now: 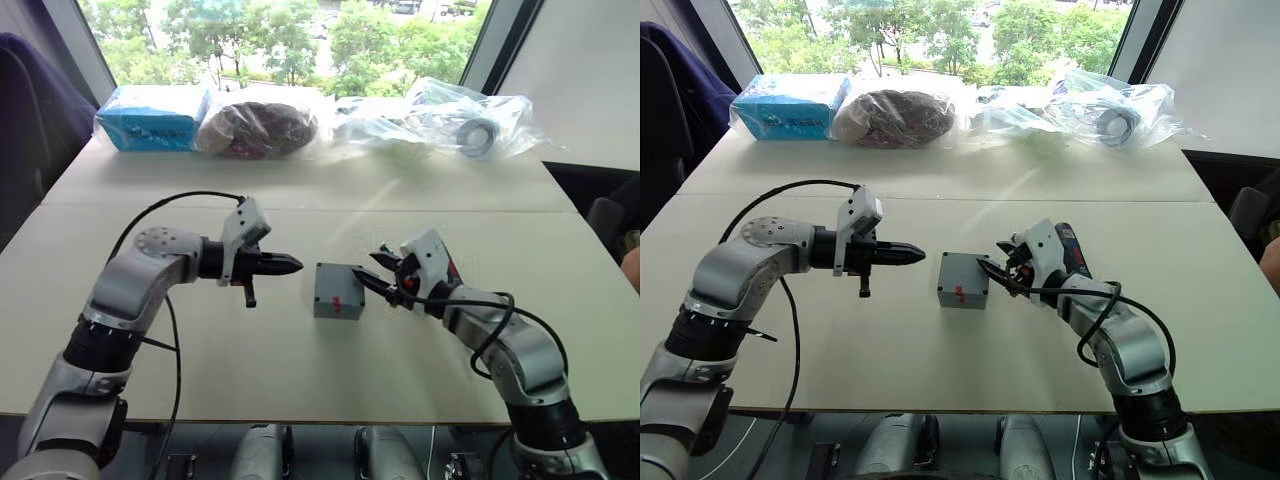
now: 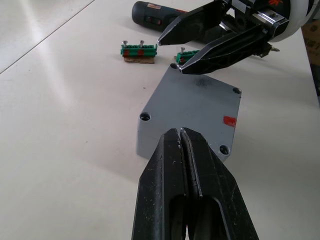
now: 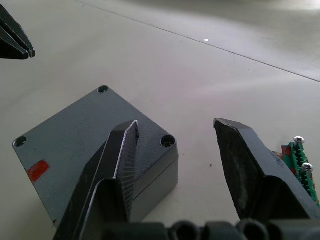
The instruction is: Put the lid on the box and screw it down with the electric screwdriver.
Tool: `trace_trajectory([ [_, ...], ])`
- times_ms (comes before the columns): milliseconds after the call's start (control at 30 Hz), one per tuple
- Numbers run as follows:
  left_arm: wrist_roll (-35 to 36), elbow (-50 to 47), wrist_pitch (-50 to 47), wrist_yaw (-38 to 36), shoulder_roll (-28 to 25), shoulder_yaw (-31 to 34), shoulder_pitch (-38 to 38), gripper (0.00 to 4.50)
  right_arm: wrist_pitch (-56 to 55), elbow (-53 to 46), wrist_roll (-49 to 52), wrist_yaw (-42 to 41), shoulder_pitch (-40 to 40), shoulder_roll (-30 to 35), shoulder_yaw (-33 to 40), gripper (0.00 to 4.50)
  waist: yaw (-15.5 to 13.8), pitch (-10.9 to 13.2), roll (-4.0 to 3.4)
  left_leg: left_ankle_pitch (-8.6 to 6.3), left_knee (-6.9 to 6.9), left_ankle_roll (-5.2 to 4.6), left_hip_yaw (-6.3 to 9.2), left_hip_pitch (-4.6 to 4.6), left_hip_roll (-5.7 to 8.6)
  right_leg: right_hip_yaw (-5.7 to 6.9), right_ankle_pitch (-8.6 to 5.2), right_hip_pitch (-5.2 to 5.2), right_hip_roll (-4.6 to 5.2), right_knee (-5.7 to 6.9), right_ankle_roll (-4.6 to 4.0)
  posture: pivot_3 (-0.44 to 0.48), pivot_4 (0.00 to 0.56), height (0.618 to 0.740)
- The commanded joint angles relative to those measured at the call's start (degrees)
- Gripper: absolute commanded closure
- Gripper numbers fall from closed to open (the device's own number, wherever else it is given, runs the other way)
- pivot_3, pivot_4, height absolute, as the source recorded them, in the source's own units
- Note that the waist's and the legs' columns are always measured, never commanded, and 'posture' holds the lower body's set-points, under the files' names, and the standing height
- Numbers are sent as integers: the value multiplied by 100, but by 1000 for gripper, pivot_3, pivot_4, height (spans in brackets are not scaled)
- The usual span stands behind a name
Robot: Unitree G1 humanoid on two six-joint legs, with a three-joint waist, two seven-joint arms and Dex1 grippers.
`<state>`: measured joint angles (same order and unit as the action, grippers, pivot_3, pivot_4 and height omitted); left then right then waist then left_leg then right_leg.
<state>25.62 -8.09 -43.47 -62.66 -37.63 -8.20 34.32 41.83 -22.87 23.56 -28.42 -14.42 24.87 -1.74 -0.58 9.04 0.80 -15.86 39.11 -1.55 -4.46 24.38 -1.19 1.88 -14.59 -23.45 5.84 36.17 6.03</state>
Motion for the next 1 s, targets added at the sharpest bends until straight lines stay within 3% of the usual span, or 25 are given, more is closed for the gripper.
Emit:
trace_trajectory([
  [33, 150, -142, 25, -52, 77, 38, 210, 4500, 360, -493, 533, 230, -162, -46, 725, 2139, -5, 0, 0, 0, 0, 0, 0, 0, 0, 0, 0, 0, 0, 0, 0, 0, 150, 740],
  [100, 168, -115, 64, -144, 126, -19, 332, 4500, 797, -637, 942, 395, -320, 23, 1242, 2139, -6, 0, 0, 0, 0, 0, 0, 1, 0, 0, 0, 0, 1, 0, 0, 0, 150, 740],
  [200, 150, -80, 174, -342, 171, -151, 574, 4500, 1520, -692, 1457, 409, -673, 525, 1902, 1391, -11, 2, -4, 0, 0, 0, 0, 1, 2, 0, 0, 1, 2, -1, -1, 0, 150, 740],
  [300, 147, -117, 261, -525, 172, -255, 766, 4500, 2351, -452, 1829, 646, -1203, 1001, 2483, 146, -2, 5, -8, 0, 0, 0, -1, 0, 2, -1, 0, 1, 2, -2, -2, 0, 150, 740],
  [367, 147, -191, 324, -637, 163, -319, 854, 4500, 3339, -143, 2109, 728, -1646, 1325, 2744, 10, 6, 5, -9, 0, -3, 0, -1, 0, 0, 0, -1, -1, 2, -2, -3, 0, 150, 740],
  [467, -1, -340, 615, -928, 82, -548, 994, 4500, 4969, 546, 2304, 470, -2048, 2607, 2228, 10, 8, 18, -27, 0, -9, 0, -4, 1, -3, -1, -4, -5, 3, -3, -11, 0, 150, 740],
  [600, -409, -297, 1125, -1084, 23, -887, 1053, 4500, 5067, 1061, 2513, 101, -1940, 3439, 1479, 10, 8, 18, -27, -4, -13, -6, -4, 3, 0, -2, -10, -5, 7, -13, -22, 0, 150, 740],
  [800, -529, -214, 1324, -1091, 132, -1014, 954, 4500, 5010, 1717, 2166, -305, -1945, 3835, 595, 10, 30, 19, -29, -4, -7, -7, -11, 6, 4, -13, -10, -9, 8, -12, -21, 0, 150, 740],
  [1000, -435, -524, 1142, -942, 90, -911, 681, 4500, 4961, 2576, 1928, -965, -2786, 3720, -532, 10, 93, 20, -31, -4, -7, -7, -11, 7, 2, -13, -8, -14, 6, -9, -18, 0, 150, 740],
])
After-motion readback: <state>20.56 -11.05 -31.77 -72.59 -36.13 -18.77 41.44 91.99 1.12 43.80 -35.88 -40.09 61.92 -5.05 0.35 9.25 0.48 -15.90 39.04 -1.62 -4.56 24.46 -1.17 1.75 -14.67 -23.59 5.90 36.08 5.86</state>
